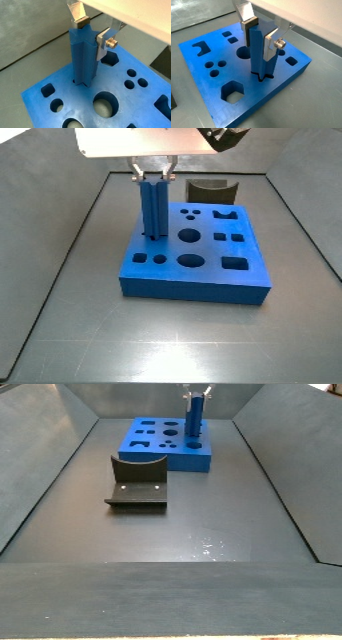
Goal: Pick up the star object. Move to above the board. Insert the star object.
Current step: Insert the star object.
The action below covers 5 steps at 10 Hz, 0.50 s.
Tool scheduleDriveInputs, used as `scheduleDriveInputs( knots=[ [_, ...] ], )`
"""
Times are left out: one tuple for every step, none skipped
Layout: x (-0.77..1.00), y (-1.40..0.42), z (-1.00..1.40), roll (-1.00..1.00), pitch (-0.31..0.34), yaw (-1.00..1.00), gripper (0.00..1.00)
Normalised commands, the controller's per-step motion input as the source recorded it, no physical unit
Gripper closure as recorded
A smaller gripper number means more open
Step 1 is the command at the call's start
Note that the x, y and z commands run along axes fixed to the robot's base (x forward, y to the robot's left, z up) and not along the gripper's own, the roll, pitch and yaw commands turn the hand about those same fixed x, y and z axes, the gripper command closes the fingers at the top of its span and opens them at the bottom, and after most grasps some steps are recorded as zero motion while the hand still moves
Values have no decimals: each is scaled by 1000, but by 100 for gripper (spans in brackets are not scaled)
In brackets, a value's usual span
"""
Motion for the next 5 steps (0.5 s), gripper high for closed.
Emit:
scheduleDriveInputs(
  knots=[
    [0,-43,-37,217,0,34,100],
    [0,0,0,6,0,14,100],
    [0,66,0,0,0,26,100],
    [-46,226,0,29,0,203,100],
    [0,0,0,0,0,80,100]
  ],
)
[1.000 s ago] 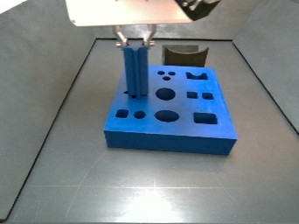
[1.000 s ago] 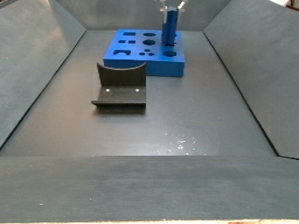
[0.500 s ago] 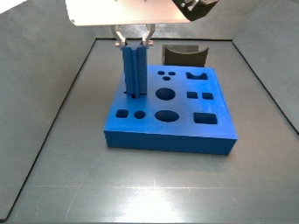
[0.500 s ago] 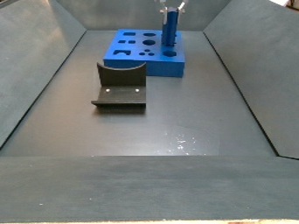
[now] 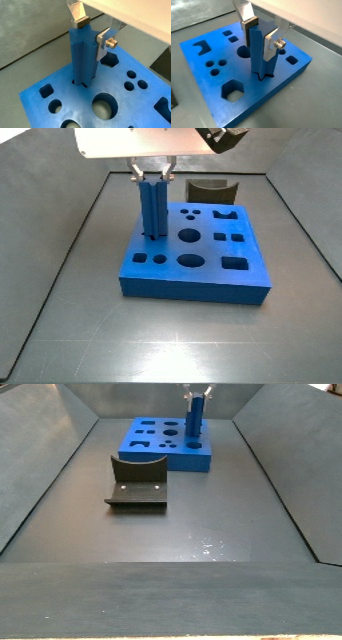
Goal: Pick up the star object. Move to above the board. Insert the star object.
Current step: Insert the star object.
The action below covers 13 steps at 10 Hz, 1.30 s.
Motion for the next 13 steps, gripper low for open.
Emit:
scheduleDriveInputs(
  knots=[
    [-60,0,-71,91,0,0,100],
    [-246,-63,-117,494,0,-74,100],
    [0,0,0,29,0,0,100],
    [0,0,0,0,0,-46,100],
    [0,0,-157,149,0,-489,100],
    [9,0,0,0,0,-157,100],
    [0,0,0,0,0,-66,100],
    [0,0,-80,129,54,-531,100],
    [0,0,0,0,26,-126,100],
    [-51,0,-17,0,0,-29,100],
    [-140,-46,-131,23,-26,-143,100],
    [-180,-86,-360,-9,-203,-449,100],
    [60,0,-46,0,-31,-71,100]
  ],
)
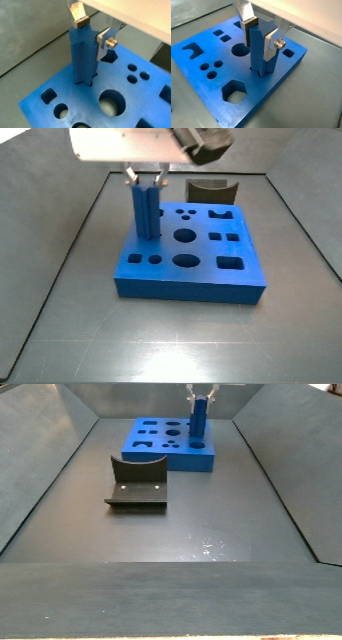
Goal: Pick up the star object. Move to above the board. Insert the star object.
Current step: Insert the star object.
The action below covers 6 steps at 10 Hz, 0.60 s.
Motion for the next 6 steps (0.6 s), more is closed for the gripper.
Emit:
scheduleDriveInputs(
  knots=[
    [0,0,-29,0,0,0,100],
    [0,-86,-789,226,-423,-137,100],
    [6,-143,-694,277,-469,-251,100],
    [23,0,-643,294,-466,-154,100],
    [0,0,-349,183,-143,-80,100],
    [0,0,0,-14,0,0,100]
  ],
)
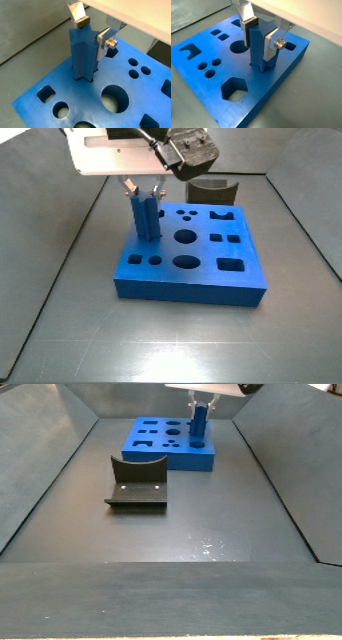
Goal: Pick up the star object. Move to above the board. Insert the star object.
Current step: Insert the star object.
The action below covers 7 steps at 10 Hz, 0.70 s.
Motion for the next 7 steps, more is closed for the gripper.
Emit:
scheduleDriveInputs(
  knots=[
    [-9,-3,-706,631,-117,0,100],
    [89,-74,-723,657,-80,-71,100],
    [237,-43,-817,591,0,-351,100],
    [111,-6,-814,329,117,-540,100],
    [0,0,-249,9,0,-160,100],
    [103,0,-74,0,83,0,100],
    [0,177,-494,31,526,-189,100]
  ],
)
